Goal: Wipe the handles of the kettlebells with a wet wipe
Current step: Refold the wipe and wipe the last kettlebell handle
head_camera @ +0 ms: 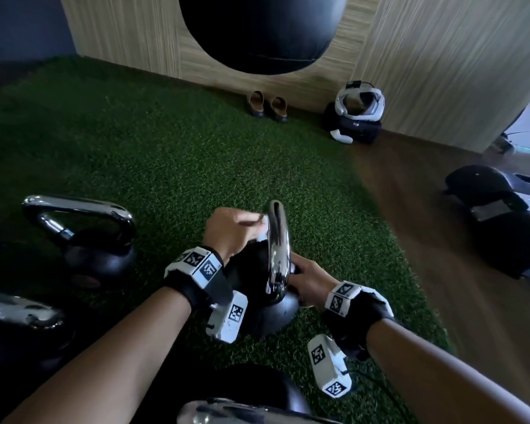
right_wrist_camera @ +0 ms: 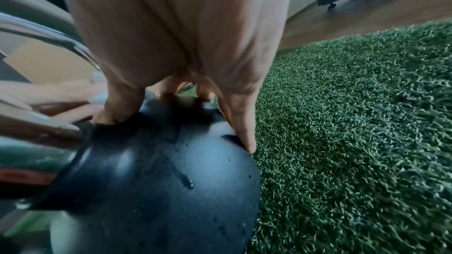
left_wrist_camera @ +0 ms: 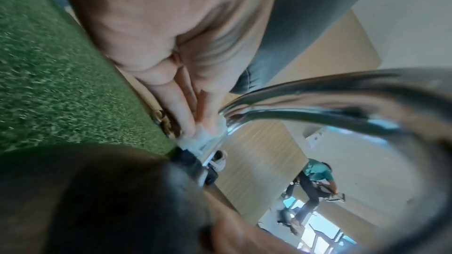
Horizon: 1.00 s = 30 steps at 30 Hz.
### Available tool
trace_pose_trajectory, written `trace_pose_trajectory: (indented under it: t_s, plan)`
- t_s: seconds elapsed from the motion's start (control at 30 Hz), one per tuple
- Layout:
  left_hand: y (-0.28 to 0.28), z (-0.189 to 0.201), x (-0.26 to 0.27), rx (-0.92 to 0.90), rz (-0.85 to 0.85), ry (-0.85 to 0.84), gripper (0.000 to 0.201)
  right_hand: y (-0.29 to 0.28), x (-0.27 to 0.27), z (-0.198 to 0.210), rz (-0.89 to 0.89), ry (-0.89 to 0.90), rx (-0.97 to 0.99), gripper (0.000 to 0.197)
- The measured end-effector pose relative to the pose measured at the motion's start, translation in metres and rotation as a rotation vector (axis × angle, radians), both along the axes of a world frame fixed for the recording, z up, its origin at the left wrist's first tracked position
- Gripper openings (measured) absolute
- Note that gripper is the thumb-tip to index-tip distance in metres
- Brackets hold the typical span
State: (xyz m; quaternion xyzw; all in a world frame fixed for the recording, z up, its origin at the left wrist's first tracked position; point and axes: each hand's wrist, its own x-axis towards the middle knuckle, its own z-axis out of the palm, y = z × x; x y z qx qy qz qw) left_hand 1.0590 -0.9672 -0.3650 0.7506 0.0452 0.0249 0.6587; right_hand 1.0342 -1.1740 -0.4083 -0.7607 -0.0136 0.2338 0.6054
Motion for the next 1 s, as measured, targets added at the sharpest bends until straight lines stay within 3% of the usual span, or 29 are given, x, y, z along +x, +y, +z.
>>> trace_pose_trajectory:
  t_s: [0.17, 0.33, 0.43, 0.53, 0.67, 0.8, 0.9, 1.0]
  plan:
    - [-0.004, 0.007, -0.002, -0.004, 0.036, -0.007, 0.031, -0.001, 0.003, -0.005, -0.015, 0.020, -0.018, 0.072]
    - [-0.003, 0.029, 0.002, -0.264, 0.012, 0.068, 0.021, 0.000, -0.001, -0.003, -0.023, 0.027, 0.007, 0.066]
    - [-0.003, 0.043, -0.009, -0.435, 0.008, -0.002, 0.020, 0.001, -0.003, -0.004, -0.028, 0.016, 0.049, 0.088]
    - [0.000, 0.050, -0.014, -0.335, -0.041, -0.067, 0.024, 0.000, -0.001, -0.007, -0.037, -0.006, 0.049, 0.097]
    - [0.004, 0.056, -0.011, -0.370, -0.033, 0.000, 0.023, -0.001, 0.000, -0.008, -0.028, -0.016, 0.044, 0.078]
    - [0.020, 0.052, -0.034, -0.336, -0.278, 0.153, 0.044, 0.000, -0.002, -0.008, -0.028, -0.028, 0.077, 0.061]
    - [0.020, 0.047, -0.045, -0.287, -0.270, 0.055, 0.036, -0.001, -0.002, -0.011, -0.017, -0.052, 0.077, 0.048]
    - [0.021, 0.045, -0.053, -0.263, -0.276, 0.003, 0.023, 0.000, -0.002, -0.010, -0.021, -0.069, 0.055, 0.053]
